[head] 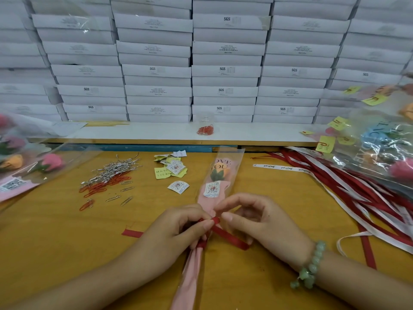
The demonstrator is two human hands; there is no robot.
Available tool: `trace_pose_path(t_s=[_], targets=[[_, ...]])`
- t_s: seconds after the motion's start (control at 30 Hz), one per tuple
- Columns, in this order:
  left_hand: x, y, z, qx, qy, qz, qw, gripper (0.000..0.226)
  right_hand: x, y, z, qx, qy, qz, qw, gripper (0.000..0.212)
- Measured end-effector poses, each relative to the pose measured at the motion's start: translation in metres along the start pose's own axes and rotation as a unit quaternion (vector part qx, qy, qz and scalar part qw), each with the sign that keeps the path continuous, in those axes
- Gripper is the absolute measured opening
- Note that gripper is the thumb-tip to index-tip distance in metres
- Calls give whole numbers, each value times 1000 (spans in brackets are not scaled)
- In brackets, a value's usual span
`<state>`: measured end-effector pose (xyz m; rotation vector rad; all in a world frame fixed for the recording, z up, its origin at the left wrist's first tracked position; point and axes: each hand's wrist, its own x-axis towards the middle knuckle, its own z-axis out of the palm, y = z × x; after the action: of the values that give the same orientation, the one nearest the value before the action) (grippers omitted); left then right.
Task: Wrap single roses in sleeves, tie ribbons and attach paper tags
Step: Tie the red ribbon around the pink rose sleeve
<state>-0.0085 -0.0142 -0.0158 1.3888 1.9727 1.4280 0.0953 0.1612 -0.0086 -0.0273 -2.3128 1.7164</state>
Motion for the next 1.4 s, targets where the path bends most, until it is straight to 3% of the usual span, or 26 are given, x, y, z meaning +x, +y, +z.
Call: trace_pose_path(t_s=[0.3, 0.43, 0.57, 0.7, 1.07, 1.4], targets=[[0, -1, 0, 7, -5, 5, 1000, 21, 0, -1, 2, -30, -20, -36, 999, 2], [3, -2, -2, -115, 57, -29, 991, 10, -1, -2, 2, -42, 17, -62, 997, 7], [2, -2, -3, -187, 61, -59, 979, 10, -3, -5, 3, -96, 42, -117, 988, 10], [1, 1, -3, -187, 68, -61, 978, 10, -7, -8, 4, -131, 16, -154, 979, 9], [-1, 4, 0, -146, 70, -6, 987, 15, -5, -8, 6, -148, 1, -119, 982, 34], [-4, 6, 1, -101, 60, 33, 993, 10, -5, -7, 10, -196, -16, -122, 973, 25]])
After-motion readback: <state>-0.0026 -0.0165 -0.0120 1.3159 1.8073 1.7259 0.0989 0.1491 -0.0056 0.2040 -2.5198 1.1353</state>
